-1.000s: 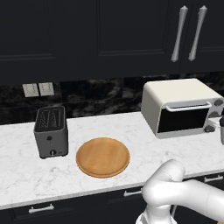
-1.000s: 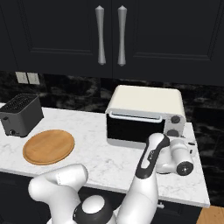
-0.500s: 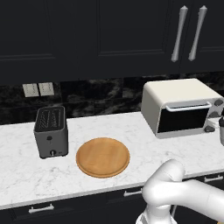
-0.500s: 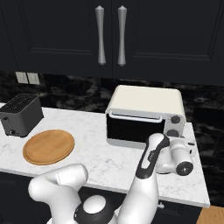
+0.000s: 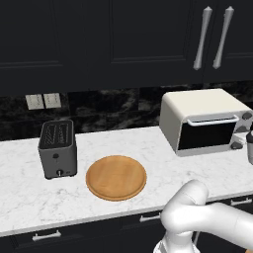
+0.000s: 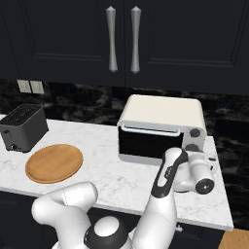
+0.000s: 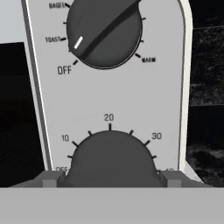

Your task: Pick up the kebab skewer and baguette bread, and place them inside the toaster oven. Close the toaster oven door and start by setting the timer.

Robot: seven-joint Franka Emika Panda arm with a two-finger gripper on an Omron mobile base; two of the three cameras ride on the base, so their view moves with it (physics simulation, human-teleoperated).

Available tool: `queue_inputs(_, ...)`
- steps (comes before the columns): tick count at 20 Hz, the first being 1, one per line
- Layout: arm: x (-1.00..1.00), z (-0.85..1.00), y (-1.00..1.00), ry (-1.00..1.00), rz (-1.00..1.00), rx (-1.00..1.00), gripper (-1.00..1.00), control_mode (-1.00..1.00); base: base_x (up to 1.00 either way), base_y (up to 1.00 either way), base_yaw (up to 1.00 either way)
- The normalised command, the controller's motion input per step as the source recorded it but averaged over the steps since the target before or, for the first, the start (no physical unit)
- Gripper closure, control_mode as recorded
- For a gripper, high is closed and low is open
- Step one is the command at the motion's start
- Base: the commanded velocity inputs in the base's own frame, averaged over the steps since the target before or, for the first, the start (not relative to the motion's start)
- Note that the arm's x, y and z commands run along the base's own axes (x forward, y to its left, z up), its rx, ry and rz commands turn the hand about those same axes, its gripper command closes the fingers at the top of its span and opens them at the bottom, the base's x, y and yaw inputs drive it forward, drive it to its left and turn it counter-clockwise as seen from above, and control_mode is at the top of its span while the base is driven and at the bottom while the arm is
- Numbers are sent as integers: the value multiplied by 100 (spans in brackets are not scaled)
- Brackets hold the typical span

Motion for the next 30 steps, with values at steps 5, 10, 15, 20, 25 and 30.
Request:
queue_inputs(5, 0, 0, 0, 0, 0, 0, 100, -100, 0, 0, 0)
queue_inputs(10, -2, 0, 0, 0, 0, 3, 100, -100, 0, 0, 0)
queue_inputs(15, -14, 0, -9, -2, 0, 16, 100, -100, 0, 0, 0)
queue_inputs(20, -4, 0, -11, 0, 0, 23, 100, -100, 0, 0, 0)
queue_inputs(25, 0, 0, -9, 0, -1, 25, 100, -100, 0, 0, 0)
queue_inputs(30, -1, 0, -12, 0, -1, 28, 100, -100, 0, 0, 0)
